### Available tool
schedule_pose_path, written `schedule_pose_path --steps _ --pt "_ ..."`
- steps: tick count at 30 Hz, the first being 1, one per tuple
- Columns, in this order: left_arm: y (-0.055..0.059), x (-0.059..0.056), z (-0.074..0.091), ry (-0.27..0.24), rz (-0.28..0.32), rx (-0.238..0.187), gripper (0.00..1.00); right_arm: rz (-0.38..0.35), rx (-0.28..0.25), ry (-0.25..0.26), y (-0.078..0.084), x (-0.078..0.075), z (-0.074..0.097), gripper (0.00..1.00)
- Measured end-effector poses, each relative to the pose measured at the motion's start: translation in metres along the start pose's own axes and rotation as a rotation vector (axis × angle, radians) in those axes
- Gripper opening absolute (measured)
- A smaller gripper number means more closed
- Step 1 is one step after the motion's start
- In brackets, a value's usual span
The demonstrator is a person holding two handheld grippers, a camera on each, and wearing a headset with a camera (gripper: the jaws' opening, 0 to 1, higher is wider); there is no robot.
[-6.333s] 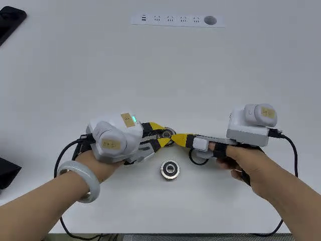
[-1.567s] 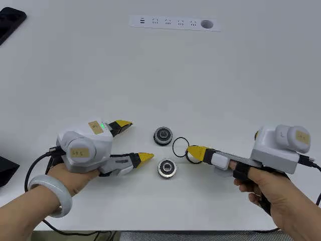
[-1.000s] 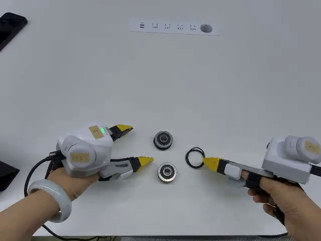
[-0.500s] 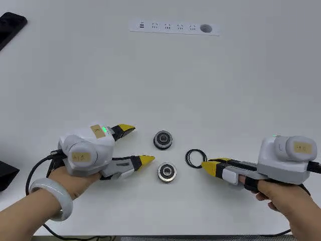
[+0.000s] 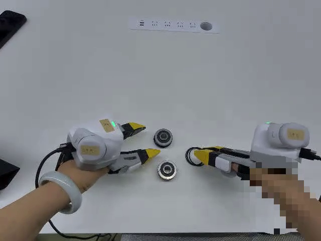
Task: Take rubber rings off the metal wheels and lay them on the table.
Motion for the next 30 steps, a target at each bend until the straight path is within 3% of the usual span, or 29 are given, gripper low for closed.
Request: schedule_pose_path --steps 11,24,30 --pt "-0.012 -0.004 -0.011 0.018 -0.013 -0.010 0.30 -0.048 -0.039 -0.048 -0.018 0.011 -0.018 0.17" --pt "-0.009 -0.009 -0.022 0.040 -0.044 0.029 0.23 -0.074 -0.032 -0.072 -0.019 0.020 -0.031 0.16" --pt "-0.011 -0.008 -0.026 0.044 -0.058 0.026 0.18 -0.103 -0.040 -0.088 -0.021 0.022 -0.036 0.16"
Point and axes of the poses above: the centre of the closed fingertips' face, and the gripper's own axes: z roughly backward along the fingers, x roughly to its left, y roughly out of its underside, the point moved 1 cm from there along z, roughly backward along the fingers, and after that the axes turned 8 degrees about z, right-handed, at the moved point
